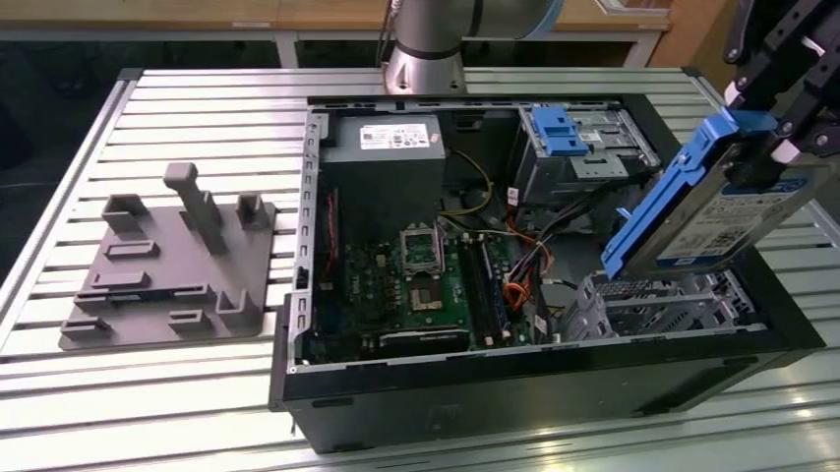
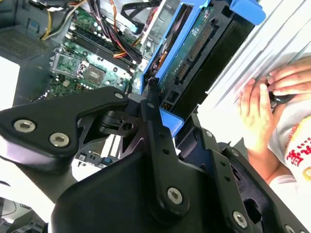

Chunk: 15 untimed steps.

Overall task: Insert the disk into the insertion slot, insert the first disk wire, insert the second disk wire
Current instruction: 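Insert the disk into the insertion slot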

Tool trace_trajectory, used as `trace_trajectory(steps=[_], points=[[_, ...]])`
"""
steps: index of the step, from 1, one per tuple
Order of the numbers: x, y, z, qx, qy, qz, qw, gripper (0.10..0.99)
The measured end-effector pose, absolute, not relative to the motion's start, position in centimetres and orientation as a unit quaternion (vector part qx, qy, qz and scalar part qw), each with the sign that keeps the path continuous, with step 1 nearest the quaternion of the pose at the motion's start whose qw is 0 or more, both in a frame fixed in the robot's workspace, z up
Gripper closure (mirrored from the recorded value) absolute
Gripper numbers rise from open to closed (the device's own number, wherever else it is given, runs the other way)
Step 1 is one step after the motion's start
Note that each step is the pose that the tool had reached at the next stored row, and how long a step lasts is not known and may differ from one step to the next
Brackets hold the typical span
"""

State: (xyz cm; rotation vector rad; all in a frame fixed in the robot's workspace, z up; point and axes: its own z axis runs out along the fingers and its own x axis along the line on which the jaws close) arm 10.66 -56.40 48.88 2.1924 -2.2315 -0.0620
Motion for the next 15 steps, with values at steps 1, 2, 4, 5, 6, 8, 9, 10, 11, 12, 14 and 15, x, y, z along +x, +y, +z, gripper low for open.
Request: trace_trajectory(steps=[1, 2, 4, 5, 6, 8, 9, 10, 11, 12, 14, 15], points=[[10.66, -56.42, 48.88, 0.701, -0.713, -0.022, 0.004, 0.725], [10.66, -56.43, 48.88, 0.701, -0.713, -0.024, 0.002, 0.725], [10.66, -56.49, 48.88, 0.701, -0.713, -0.029, -0.004, 0.725], [10.66, -56.54, 48.88, 0.701, -0.713, -0.031, -0.007, 0.725], [10.66, -56.56, 48.88, 0.701, -0.713, -0.033, -0.009, 0.725], [10.66, -56.55, 48.89, 0.701, -0.713, -0.033, -0.009, 0.725], [10.66, -56.56, 48.88, 0.701, -0.713, -0.033, -0.010, 0.725], [10.65, -56.56, 48.88, 0.701, -0.713, -0.034, -0.010, 0.725], [10.65, -56.56, 48.88, 0.701, -0.713, -0.034, -0.010, 0.725], [10.65, -56.56, 48.87, 0.701, -0.713, -0.034, -0.010, 0.725], [10.66, -56.57, 48.87, 0.701, -0.713, -0.033, -0.011, 0.725], [10.65, -56.57, 48.86, 0.701, -0.713, -0.032, -0.012, 0.725]])
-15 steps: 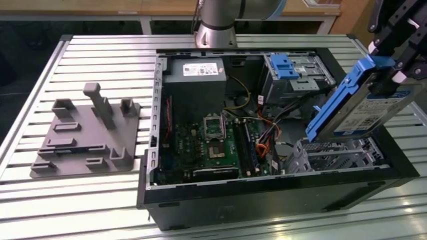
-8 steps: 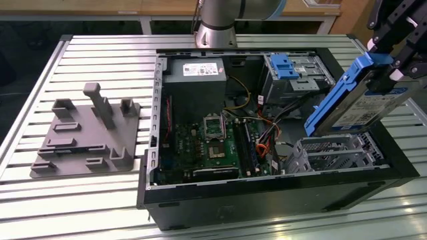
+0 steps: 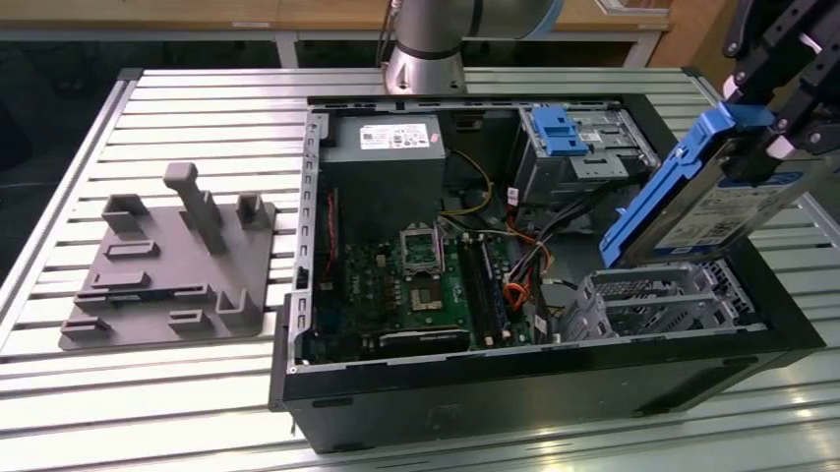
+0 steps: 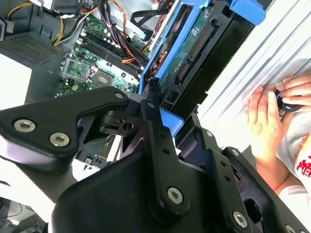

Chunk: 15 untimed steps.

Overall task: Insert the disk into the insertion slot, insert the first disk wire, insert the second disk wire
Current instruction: 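Insert the disk into the insertion slot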

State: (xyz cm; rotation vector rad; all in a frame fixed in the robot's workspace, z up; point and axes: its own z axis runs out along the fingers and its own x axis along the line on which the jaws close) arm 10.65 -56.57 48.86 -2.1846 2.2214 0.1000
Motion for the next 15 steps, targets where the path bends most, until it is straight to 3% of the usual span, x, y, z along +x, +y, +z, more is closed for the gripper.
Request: trace_trajectory(steps=[15], points=[[10.68, -56.57, 48.82, -0.699, 0.714, 0.028, 0.015, 0.725]])
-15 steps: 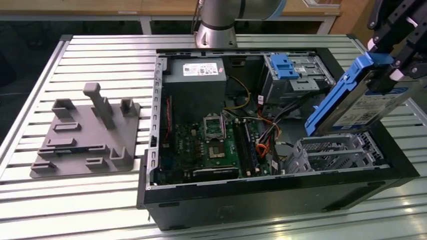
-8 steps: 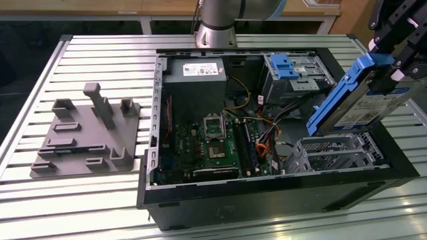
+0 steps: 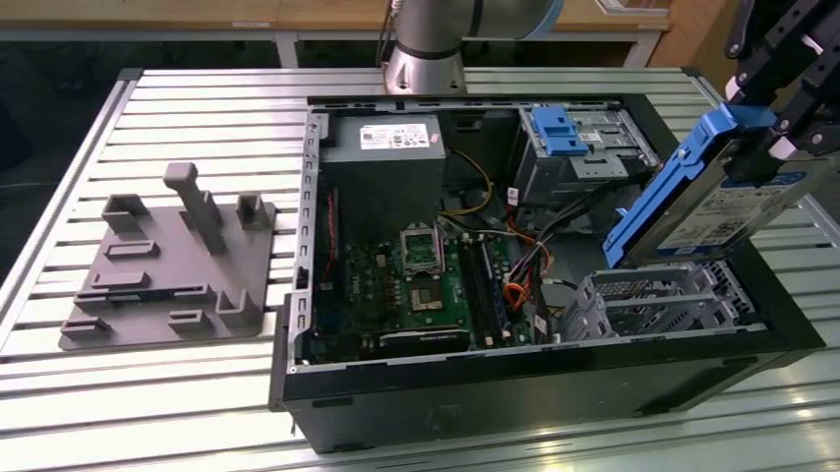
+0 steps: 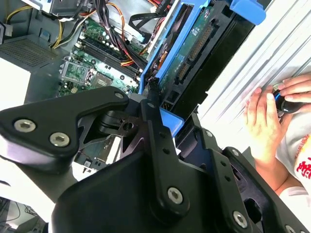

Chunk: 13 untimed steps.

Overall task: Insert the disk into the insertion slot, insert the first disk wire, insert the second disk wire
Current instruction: 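Insert the disk into the insertion slot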

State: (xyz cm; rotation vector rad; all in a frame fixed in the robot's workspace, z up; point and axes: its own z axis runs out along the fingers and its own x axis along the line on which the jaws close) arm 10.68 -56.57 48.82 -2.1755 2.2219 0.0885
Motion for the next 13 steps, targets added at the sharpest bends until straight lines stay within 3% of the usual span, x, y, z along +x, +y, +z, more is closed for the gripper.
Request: trace_trajectory(steps=[13], points=[[11.46, -56.51, 48.62, -0.699, 0.714, 0.029, 0.015, 0.725]])
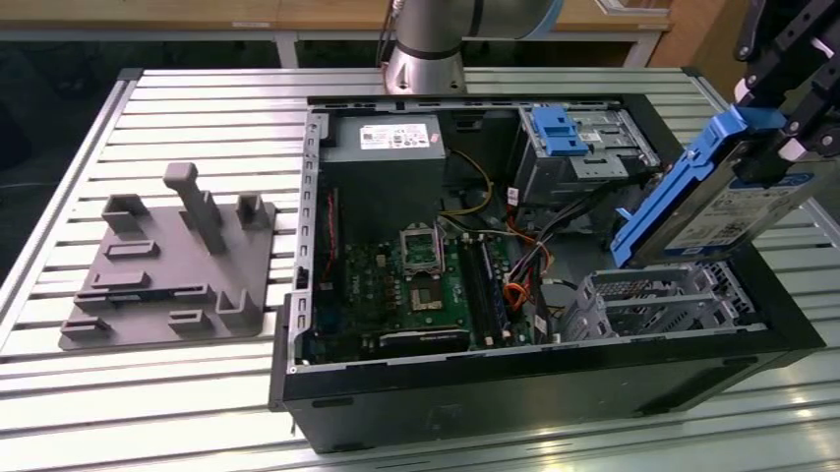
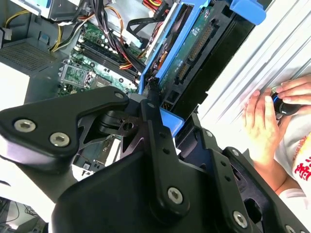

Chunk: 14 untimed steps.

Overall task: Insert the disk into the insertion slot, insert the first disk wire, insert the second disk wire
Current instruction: 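Insert the disk into the insertion slot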

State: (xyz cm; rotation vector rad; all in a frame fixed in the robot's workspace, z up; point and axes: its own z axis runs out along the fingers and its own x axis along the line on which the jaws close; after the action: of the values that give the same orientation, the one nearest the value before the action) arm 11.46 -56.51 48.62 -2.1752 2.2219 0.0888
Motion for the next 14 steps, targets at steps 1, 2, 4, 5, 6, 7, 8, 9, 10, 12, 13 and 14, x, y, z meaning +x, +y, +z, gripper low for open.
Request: trace_trajectory(steps=[1, 2, 4, 5, 6, 7, 8, 9, 10, 12, 13, 14], points=[[11.47, -56.51, 48.59, -0.699, 0.714, 0.029, 0.015, 0.725], [11.47, -56.51, 48.59, -0.699, 0.714, 0.028, 0.015, 0.725], [11.47, -56.51, 48.60, -0.699, 0.714, 0.028, 0.015, 0.725], [11.47, -56.51, 48.59, -0.699, 0.714, 0.028, 0.015, 0.725], [11.47, -56.50, 48.57, -0.699, 0.714, 0.028, 0.015, 0.725], [11.47, -56.47, 48.55, -0.699, 0.714, 0.028, 0.015, 0.725], [11.48, -56.42, 48.53, -0.699, 0.714, 0.028, 0.015, 0.725], [11.48, -56.36, 48.47, -0.699, 0.714, 0.028, 0.015, 0.725], [11.48, -56.30, 48.41, -0.699, 0.714, 0.028, 0.015, 0.725], [11.47, -56.30, 48.24, -0.699, 0.714, 0.028, 0.015, 0.725], [11.47, -56.30, 48.16, -0.699, 0.714, 0.028, 0.015, 0.725], [11.47, -56.29, 48.09, -0.699, 0.714, 0.029, 0.015, 0.725]])
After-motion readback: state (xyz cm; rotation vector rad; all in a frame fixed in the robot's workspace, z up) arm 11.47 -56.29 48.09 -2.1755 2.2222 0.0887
